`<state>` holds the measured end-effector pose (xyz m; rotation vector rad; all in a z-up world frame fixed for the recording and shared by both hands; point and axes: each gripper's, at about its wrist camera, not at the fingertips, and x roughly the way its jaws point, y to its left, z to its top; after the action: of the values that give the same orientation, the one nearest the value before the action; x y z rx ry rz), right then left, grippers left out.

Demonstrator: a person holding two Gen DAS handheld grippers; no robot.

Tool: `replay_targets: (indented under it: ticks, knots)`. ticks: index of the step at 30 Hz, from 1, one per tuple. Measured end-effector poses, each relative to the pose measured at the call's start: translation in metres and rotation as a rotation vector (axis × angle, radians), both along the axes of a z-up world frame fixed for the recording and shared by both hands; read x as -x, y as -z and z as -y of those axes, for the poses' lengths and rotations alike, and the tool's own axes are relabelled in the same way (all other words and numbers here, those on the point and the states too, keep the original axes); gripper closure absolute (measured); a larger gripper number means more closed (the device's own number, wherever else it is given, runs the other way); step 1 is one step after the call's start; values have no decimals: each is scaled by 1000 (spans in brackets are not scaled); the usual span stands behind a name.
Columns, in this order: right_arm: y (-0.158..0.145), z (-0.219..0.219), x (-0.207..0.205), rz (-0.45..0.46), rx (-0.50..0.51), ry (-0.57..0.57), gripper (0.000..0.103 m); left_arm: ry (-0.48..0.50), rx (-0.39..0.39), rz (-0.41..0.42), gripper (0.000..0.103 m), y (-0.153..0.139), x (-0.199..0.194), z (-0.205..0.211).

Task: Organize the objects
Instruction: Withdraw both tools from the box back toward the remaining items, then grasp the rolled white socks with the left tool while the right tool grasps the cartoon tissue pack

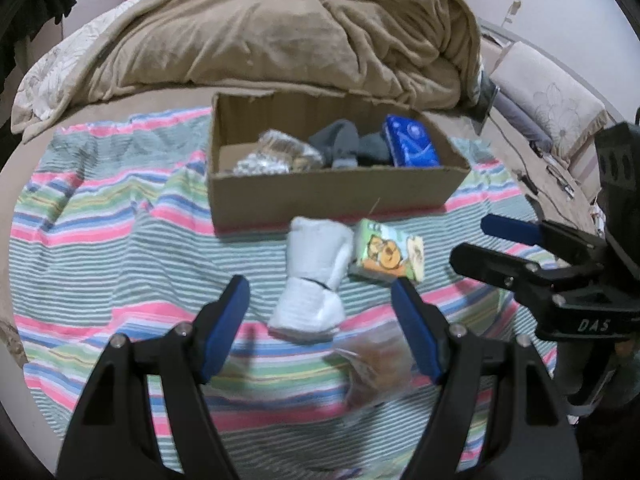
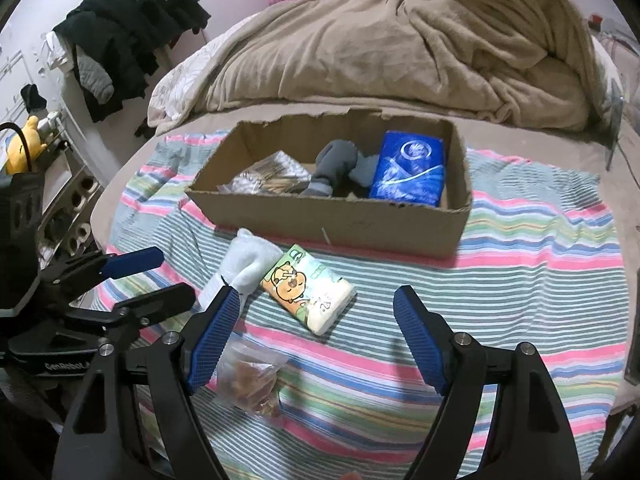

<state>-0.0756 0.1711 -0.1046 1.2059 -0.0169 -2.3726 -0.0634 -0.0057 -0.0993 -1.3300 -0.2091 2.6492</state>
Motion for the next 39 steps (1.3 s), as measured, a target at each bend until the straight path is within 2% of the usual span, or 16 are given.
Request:
replay_targets:
  ticks: [18,24,28,31,32,35,39]
  knots:
    - [43,17,31,62,-67,-60,21,28,27,89,32,48,32,-3]
    - [52,33,31,36,-137,-136,21,40,54,92,39,58,38,-3]
    - [57,39,31,35,-156,-168,23,43,74,88,47,60,39,-3]
    - [58,43,29,38,-153,-192,37,45,63,81,52,58,38,-2]
    - [58,45,27,31,-162,-196,40,49,62,77,59,56,37,-3]
    - [56,47,23,17,-180,-197,43,59,61,68,63,52,35,-6]
    - [50,37,21,32,-138,-173,51,65,49,50,65,44,34,-13]
